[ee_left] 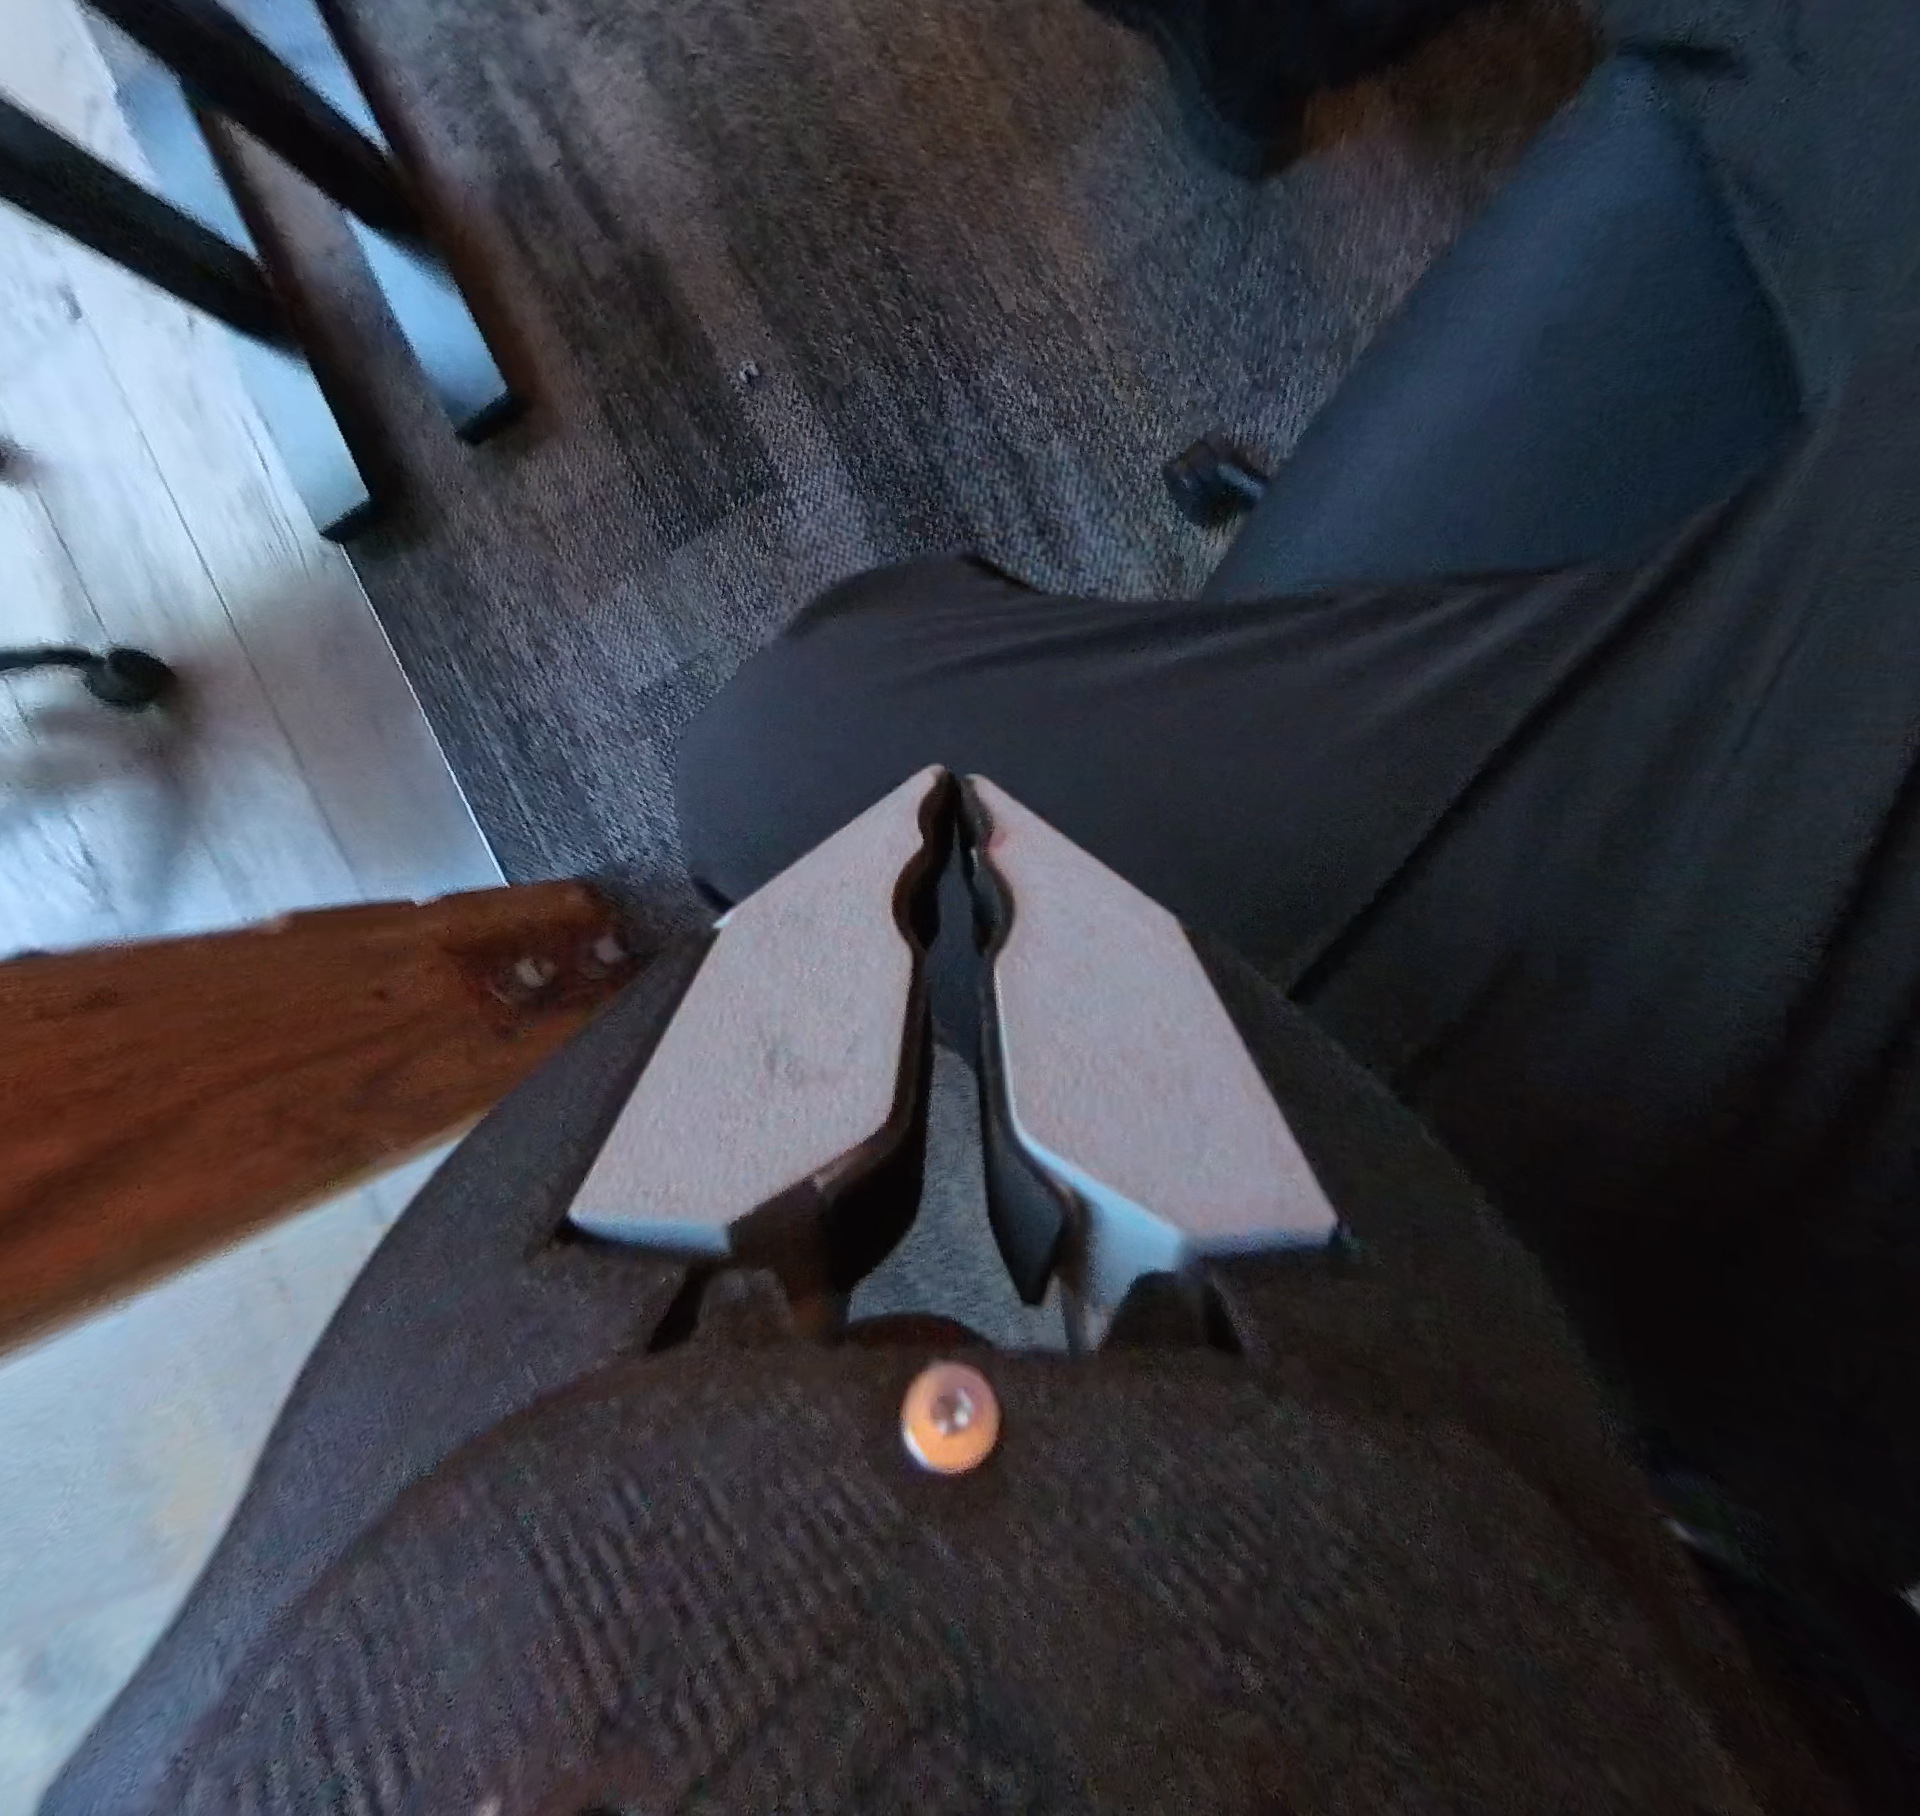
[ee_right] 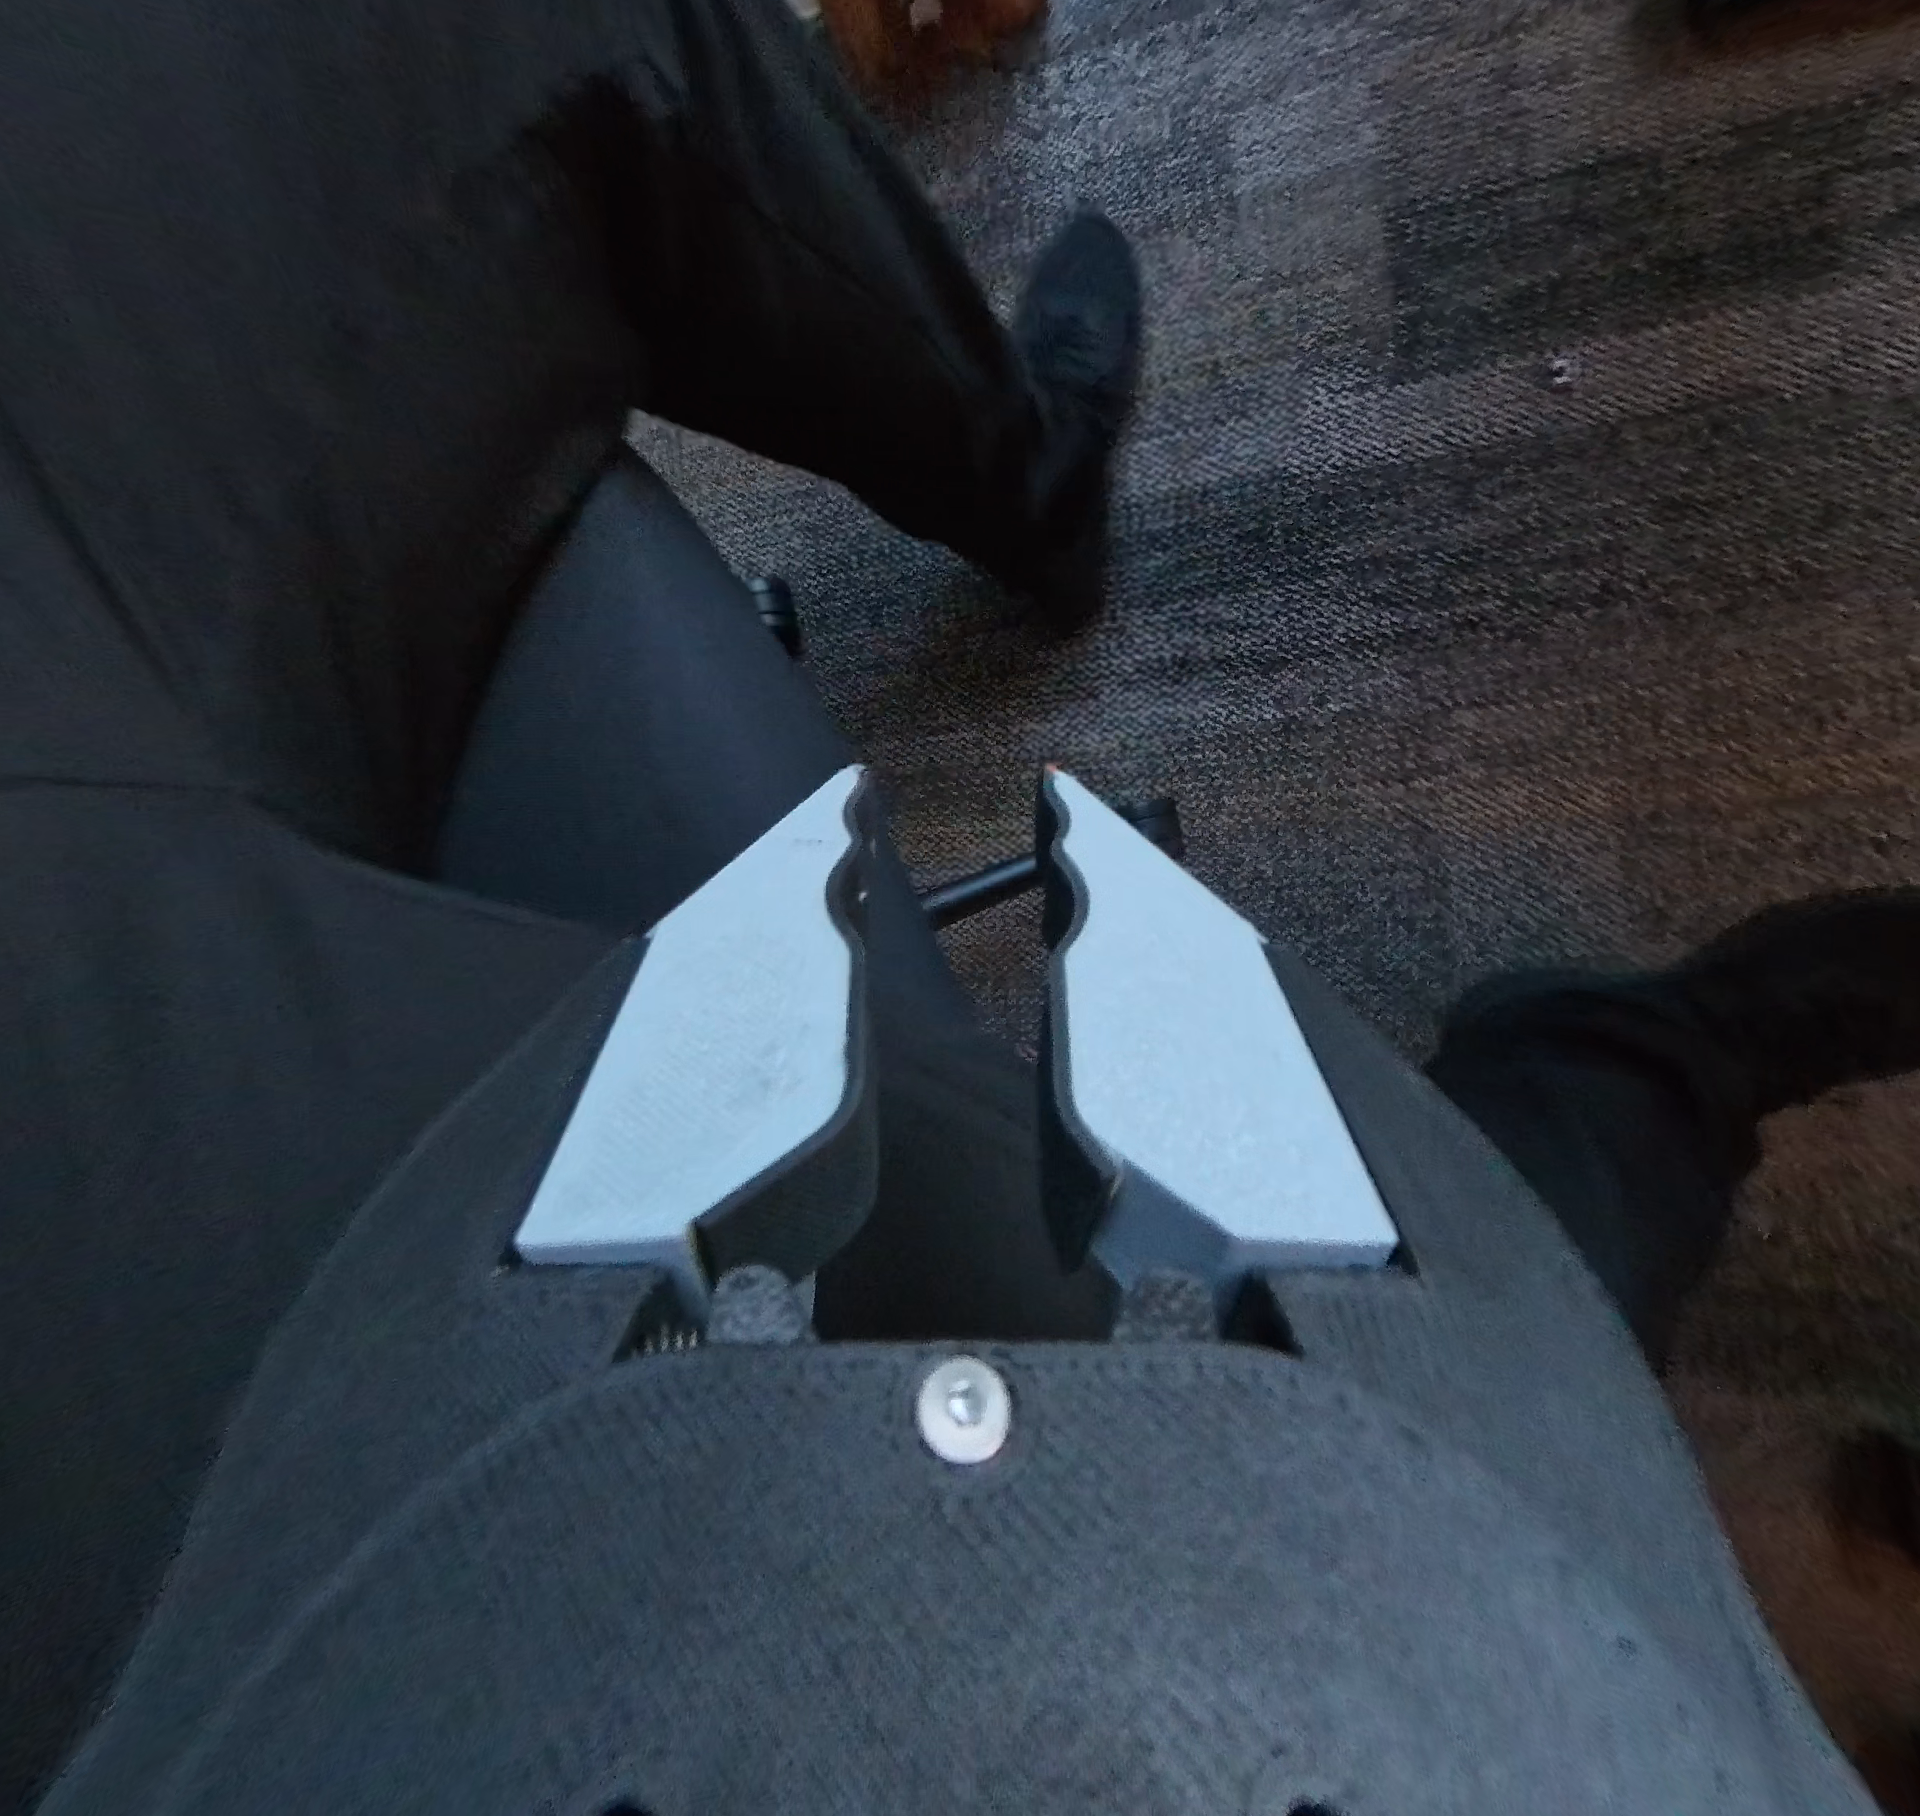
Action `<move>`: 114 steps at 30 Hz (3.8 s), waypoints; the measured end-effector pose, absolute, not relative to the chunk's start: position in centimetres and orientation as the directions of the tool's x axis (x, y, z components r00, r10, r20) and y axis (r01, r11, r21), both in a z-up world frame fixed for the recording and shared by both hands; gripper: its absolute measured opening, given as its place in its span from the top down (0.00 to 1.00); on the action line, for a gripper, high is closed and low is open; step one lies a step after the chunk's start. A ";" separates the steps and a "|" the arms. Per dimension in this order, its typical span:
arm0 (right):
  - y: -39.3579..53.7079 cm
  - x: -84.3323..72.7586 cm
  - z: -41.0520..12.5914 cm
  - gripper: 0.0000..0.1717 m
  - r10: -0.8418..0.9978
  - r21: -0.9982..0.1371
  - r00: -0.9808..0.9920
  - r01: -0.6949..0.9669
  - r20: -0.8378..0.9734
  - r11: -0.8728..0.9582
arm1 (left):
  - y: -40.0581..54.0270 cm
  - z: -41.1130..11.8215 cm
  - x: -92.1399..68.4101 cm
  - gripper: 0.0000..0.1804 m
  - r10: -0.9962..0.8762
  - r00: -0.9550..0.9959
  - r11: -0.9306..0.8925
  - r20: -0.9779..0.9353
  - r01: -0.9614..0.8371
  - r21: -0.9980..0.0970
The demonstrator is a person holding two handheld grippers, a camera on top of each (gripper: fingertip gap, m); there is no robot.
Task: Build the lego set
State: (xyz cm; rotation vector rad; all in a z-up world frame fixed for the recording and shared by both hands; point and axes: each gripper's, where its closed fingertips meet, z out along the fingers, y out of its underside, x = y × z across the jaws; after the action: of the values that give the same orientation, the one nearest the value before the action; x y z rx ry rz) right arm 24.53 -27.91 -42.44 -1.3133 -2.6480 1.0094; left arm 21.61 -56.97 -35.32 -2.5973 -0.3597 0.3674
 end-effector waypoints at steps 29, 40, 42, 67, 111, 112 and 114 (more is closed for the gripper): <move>-32.0 -11.1 -91.3 0.75 0.611 0.129 -0.766 0.597 -0.202 0.791 | -71.5 -49.8 -0.2 1.00 0.716 0.675 -0.637 -0.178 0.527 -0.563; -34.3 -14.2 -93.9 0.74 0.711 0.053 -0.688 0.712 -0.147 0.700 | -72.2 -50.9 -0.7 1.00 0.711 0.689 -0.638 -0.137 0.551 -0.538; -34.9 -14.6 -94.0 0.74 0.720 0.032 -0.679 0.724 -0.145 0.689 | -71.7 -50.9 -0.7 1.00 0.699 0.702 -0.648 -0.138 0.540 -0.538; -33.6 -15.9 -95.6 0.74 0.768 -0.029 -0.635 0.772 -0.081 0.635 | -72.1 -51.2 -2.0 1.00 0.702 0.692 -0.663 -0.170 0.546 -0.512; -34.0 -17.5 -72.8 0.97 0.507 -0.306 -0.851 0.523 -0.136 0.795 | -64.4 -46.5 -9.4 1.00 0.596 0.772 -0.681 -0.220 0.341 -0.648; -34.2 -16.7 -70.5 0.97 0.500 -0.331 -0.857 0.510 -0.123 0.794 | -63.8 -46.3 -9.4 1.00 0.590 0.777 -0.678 -0.219 0.330 -0.656; -34.9 -15.4 -65.6 0.97 0.491 -0.394 -0.864 0.491 -0.107 0.777 | -62.5 -46.1 -9.4 1.00 0.565 0.795 -0.682 -0.222 0.299 -0.667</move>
State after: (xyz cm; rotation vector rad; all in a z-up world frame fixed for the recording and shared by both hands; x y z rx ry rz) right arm -15.41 -34.95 -65.61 -0.8179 -2.9596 0.6561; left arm -9.36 -62.50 -46.07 -2.3505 -0.6363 0.5523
